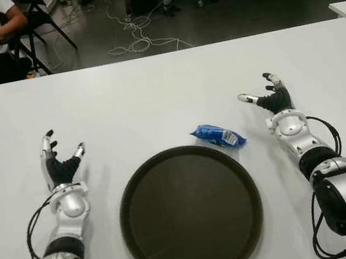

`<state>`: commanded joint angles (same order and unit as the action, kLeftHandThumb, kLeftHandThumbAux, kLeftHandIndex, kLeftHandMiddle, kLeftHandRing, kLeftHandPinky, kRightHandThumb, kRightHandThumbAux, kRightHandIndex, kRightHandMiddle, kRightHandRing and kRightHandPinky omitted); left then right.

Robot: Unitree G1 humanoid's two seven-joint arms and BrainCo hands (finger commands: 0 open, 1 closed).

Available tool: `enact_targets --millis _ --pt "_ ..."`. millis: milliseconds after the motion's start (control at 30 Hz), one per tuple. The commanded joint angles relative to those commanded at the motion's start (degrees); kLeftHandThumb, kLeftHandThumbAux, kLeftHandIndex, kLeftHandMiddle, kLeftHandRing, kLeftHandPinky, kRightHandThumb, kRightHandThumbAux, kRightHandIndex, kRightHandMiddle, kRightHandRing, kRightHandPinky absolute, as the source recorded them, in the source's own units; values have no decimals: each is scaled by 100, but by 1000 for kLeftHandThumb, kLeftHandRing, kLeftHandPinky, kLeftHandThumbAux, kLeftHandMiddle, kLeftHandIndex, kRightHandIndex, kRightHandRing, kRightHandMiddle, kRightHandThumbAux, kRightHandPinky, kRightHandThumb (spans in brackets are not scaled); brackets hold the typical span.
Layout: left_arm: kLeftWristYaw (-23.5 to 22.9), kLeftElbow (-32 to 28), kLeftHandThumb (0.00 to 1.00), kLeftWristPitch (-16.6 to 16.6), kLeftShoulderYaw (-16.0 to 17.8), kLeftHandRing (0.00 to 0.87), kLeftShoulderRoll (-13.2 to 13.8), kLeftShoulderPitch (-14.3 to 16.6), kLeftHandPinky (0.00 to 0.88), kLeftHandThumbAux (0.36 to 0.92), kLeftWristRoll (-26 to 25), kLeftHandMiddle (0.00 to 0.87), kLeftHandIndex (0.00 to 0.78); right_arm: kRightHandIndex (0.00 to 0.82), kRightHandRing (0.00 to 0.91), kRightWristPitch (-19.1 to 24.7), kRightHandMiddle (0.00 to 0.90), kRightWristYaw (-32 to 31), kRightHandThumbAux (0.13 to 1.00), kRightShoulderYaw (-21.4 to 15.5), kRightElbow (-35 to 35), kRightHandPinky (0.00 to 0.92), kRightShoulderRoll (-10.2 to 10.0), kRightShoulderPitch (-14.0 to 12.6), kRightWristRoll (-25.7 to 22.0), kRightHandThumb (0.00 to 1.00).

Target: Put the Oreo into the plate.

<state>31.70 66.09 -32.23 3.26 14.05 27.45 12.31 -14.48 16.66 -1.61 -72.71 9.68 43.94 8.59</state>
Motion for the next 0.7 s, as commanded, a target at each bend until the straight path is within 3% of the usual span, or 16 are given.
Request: enact_targets --millis 700 --pt "9 -13 300 -29 17 115 -1 -11 157 770 -24 103 133 132 103 -85 87 -36 746 -48 18 85 -5 -14 -35 0"
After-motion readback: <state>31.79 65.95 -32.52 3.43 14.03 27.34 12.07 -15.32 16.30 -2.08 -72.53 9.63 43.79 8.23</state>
